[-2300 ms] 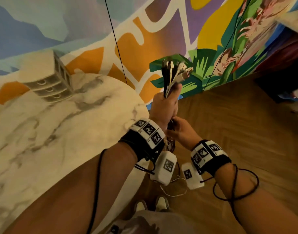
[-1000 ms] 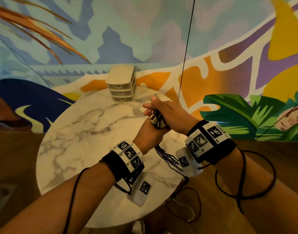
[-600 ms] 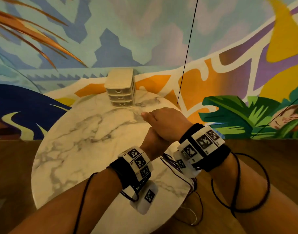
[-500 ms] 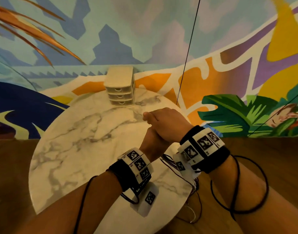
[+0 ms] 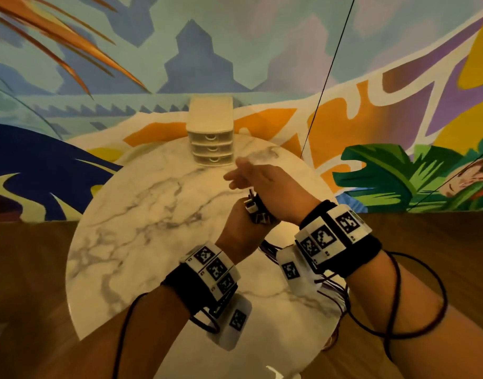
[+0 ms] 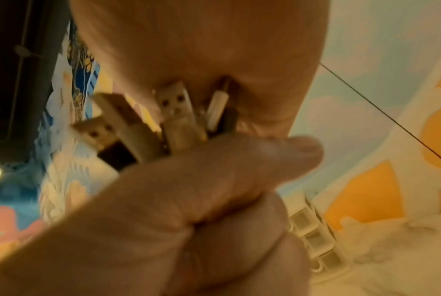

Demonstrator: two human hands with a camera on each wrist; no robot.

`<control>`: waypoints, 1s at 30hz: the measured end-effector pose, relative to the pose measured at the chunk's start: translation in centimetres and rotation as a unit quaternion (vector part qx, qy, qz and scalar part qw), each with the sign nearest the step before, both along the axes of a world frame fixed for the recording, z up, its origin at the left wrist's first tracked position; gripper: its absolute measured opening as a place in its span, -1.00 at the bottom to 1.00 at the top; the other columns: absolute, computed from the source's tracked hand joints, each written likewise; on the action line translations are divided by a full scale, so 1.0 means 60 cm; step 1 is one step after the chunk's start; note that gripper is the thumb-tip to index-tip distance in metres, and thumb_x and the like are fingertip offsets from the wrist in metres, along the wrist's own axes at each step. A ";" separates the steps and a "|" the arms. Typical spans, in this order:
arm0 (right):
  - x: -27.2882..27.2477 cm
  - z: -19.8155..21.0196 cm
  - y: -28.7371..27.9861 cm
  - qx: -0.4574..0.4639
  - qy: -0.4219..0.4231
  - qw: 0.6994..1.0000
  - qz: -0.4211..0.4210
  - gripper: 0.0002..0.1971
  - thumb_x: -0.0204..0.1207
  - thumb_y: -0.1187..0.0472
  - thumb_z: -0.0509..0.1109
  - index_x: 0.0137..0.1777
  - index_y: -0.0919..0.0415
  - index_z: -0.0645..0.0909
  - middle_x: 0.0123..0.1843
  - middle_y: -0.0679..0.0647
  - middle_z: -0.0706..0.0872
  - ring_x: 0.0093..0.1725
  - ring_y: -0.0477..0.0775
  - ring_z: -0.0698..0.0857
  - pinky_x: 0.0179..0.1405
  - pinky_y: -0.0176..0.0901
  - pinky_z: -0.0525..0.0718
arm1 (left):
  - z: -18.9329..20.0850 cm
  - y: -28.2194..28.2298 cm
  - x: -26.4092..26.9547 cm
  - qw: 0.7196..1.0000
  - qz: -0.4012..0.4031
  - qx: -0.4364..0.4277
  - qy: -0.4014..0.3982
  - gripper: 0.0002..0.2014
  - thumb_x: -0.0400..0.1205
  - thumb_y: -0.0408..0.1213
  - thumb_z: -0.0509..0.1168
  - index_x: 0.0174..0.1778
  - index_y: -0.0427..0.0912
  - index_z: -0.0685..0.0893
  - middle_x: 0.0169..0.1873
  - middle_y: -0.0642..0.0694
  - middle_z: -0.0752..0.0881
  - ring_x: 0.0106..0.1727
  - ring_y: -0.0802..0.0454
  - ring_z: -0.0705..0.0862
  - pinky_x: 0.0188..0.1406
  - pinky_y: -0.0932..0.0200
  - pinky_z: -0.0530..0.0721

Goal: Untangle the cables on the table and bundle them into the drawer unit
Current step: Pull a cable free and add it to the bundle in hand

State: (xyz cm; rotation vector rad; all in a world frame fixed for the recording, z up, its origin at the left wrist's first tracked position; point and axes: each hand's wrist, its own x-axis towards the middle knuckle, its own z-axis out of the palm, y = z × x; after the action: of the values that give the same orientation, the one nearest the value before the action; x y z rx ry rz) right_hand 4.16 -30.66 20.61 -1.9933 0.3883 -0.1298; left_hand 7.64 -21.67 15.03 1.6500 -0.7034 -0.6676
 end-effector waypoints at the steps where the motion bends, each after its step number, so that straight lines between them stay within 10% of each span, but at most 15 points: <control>1: 0.002 -0.001 0.004 -0.025 0.013 1.000 0.007 -0.43 0.65 -0.25 -0.06 0.16 0.01 0.72 0.05 -0.06 0.77 0.12 -0.08 0.69 0.26 -0.10 0.52 | -0.004 0.003 0.004 1.000 -0.001 0.010 -0.010 -0.82 0.54 -0.55 0.36 -0.25 -0.18 0.61 -0.44 0.09 0.69 -0.41 0.37 0.61 -0.38 0.47 0.50; 5: 0.011 -0.005 0.013 -0.050 0.072 0.995 0.038 -0.44 0.65 -0.25 -0.05 0.12 0.01 0.73 0.05 -0.04 0.76 0.07 -0.08 0.69 0.22 -0.12 0.54 | -0.008 0.019 0.002 0.999 0.023 0.032 -0.015 -0.80 0.52 -0.47 0.41 0.04 -0.30 0.63 -0.01 -0.31 0.74 0.05 -0.10 0.71 0.07 -0.05 0.67; 9: 0.011 -0.001 0.017 -0.046 0.136 0.987 0.070 -0.49 0.71 -0.14 -0.03 0.13 0.07 0.73 0.11 0.05 0.73 0.08 0.00 0.66 0.16 -0.13 0.52 | -0.011 0.033 -0.003 0.996 0.050 0.051 -0.047 -0.38 0.49 -0.35 0.48 0.41 -0.43 0.38 0.20 -0.32 0.63 0.18 -0.17 0.65 0.07 0.18 0.60; 13: 0.011 0.010 0.026 -0.178 0.215 0.957 0.083 -0.49 0.74 -0.06 -0.12 0.28 0.17 0.60 0.26 0.21 0.63 0.21 0.22 0.58 0.28 0.08 0.52 | 0.001 0.029 -0.006 0.997 0.030 0.066 -0.040 -0.54 0.56 -0.52 0.36 0.36 -0.40 0.41 0.12 -0.15 0.62 0.08 0.14 0.65 -0.06 0.52 0.55; 17: 0.012 0.027 0.025 -0.160 0.154 0.972 0.073 -0.34 0.60 -0.35 -0.15 0.19 0.01 0.68 0.15 0.03 0.71 0.13 0.09 0.62 0.30 0.07 0.50 | 0.012 0.016 -0.010 0.990 0.028 0.097 -0.095 -0.68 0.63 -0.35 0.31 0.29 -0.34 0.55 0.16 -0.25 0.67 0.25 -0.11 0.60 0.23 0.04 0.55; 23: 0.006 0.020 0.020 -0.302 0.164 0.930 0.127 -0.51 0.73 -0.03 -0.11 0.16 0.16 0.63 0.21 0.19 0.67 0.18 0.24 0.60 0.27 0.21 0.52 | 0.002 0.008 -0.020 0.981 0.073 0.119 -0.136 -0.65 0.58 -0.26 0.40 0.25 -0.27 0.59 0.10 -0.18 0.71 0.17 -0.06 0.64 -0.07 0.31 0.45; 30: -0.020 0.029 -0.004 -0.115 0.113 0.978 0.130 -0.58 0.73 0.01 0.02 0.17 0.12 0.71 0.16 0.04 0.70 0.13 0.02 0.61 0.22 -0.14 0.47 | 0.013 0.009 -0.028 0.991 0.081 0.097 -0.034 -0.54 0.47 -0.39 0.49 0.26 -0.25 0.51 0.06 -0.08 0.69 0.13 0.02 0.67 -0.04 0.31 0.55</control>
State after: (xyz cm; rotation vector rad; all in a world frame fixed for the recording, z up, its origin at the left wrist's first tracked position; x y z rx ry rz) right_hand 2.94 -30.91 22.37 -2.2775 0.2608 0.2294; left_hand 5.98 -21.12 15.80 1.8937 -0.5584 -0.5797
